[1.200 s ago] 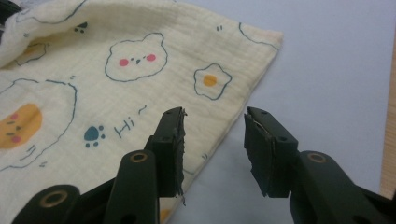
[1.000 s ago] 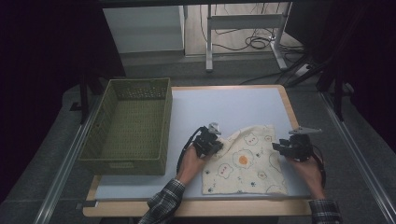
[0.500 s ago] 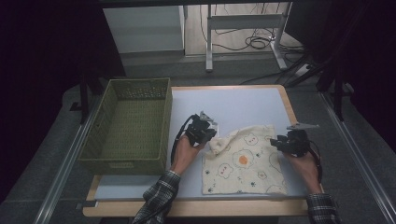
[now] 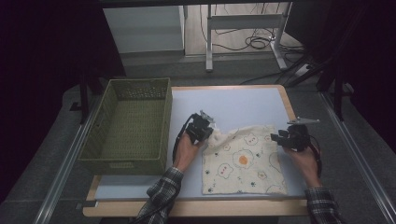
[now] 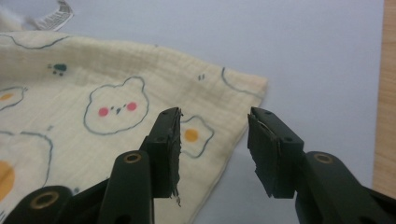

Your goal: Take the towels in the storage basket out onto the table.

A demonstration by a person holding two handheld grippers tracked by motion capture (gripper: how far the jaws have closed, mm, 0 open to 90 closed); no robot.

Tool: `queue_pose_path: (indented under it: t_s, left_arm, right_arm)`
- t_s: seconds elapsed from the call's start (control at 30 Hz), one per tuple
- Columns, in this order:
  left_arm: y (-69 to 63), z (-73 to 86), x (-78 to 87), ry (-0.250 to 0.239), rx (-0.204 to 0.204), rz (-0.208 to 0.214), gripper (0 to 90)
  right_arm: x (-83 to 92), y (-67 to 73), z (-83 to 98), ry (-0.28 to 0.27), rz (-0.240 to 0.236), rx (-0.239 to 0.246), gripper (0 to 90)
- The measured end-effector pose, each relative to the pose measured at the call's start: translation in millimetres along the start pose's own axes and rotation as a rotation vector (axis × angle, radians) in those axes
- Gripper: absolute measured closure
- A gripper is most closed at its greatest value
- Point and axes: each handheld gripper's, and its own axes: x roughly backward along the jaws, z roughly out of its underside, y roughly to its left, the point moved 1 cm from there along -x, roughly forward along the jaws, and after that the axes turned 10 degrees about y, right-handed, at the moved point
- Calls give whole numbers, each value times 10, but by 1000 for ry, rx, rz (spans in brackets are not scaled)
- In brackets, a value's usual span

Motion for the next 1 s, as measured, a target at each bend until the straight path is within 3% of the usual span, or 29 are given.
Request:
queue_pose_path:
  t_s: [0.03,0.07,0.1,0.23,0.4,0.47,0.57,0.7,0.77,0.83,0.87,0.9,0.93,0.97,1.0]
  left_arm:
    - [46,-60,2,-4,7,-13,871]
    - [82,-107,-7,5,6,-34,787]
    - [124,-151,-36,14,-1,-81,771]
    - [188,-112,-117,28,26,-89,647]
    - [256,-39,-217,26,61,-52,535]
    - [316,-2,-266,12,95,-30,509]
    - [339,11,-305,6,103,-14,486]
    - [337,35,-404,29,102,-12,486]
    - [321,54,-454,49,92,-19,513]
    - [319,78,-477,28,105,51,653]
    - [319,78,-477,28,105,51,728]
    - [306,63,-479,31,100,85,830]
    - [306,63,-479,31,100,85,852]
    - [302,33,-459,10,84,43,862]
    - [302,33,-459,10,84,43,866]
  right_arm:
    - [-7,-16,-25,2,7,-1,549]
    - [-30,-51,-79,3,13,-10,552]
    - [-40,-68,-104,6,14,-12,562]
    - [-91,-140,-180,12,35,-9,615]
    - [-210,-239,-241,21,42,-24,653]
    - [-266,-263,-265,25,39,-24,653]
    - [-352,-284,-301,26,41,-25,647]
    - [-430,-282,-326,27,50,-15,614]
    - [-516,-246,-343,68,83,28,615]
    - [-537,-222,-357,72,75,44,714]
    - [-537,-222,-357,72,75,44,714]
    - [-543,-192,-381,89,48,40,832]
    - [-543,-192,-381,89,48,40,832]
    - [-548,-167,-422,108,72,63,855]
    - [-548,-167,-422,108,72,63,855]
